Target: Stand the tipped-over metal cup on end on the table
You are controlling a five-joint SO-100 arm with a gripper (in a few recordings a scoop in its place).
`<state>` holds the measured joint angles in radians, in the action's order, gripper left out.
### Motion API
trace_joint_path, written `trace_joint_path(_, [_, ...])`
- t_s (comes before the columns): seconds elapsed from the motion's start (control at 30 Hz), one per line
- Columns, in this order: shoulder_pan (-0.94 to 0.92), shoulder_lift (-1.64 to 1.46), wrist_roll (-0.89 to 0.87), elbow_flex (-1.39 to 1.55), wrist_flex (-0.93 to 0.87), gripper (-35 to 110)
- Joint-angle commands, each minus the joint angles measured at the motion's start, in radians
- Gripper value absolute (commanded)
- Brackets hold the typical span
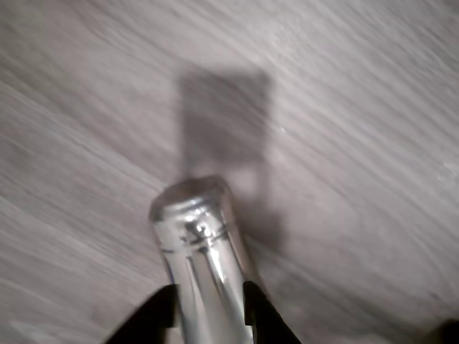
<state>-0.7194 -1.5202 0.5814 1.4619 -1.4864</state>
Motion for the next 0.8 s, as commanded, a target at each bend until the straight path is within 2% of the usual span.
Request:
trace_joint_path(0.0, [-0.009, 0.014, 0.035, -0.041, 0.029, 24])
trace_joint_path(0.13, [-0.011, 0.064, 0.15, -0.032, 0.018, 34])
trace_joint_path(0.77, [-0.014, 0.25, 0.221, -0.032, 0.106, 34])
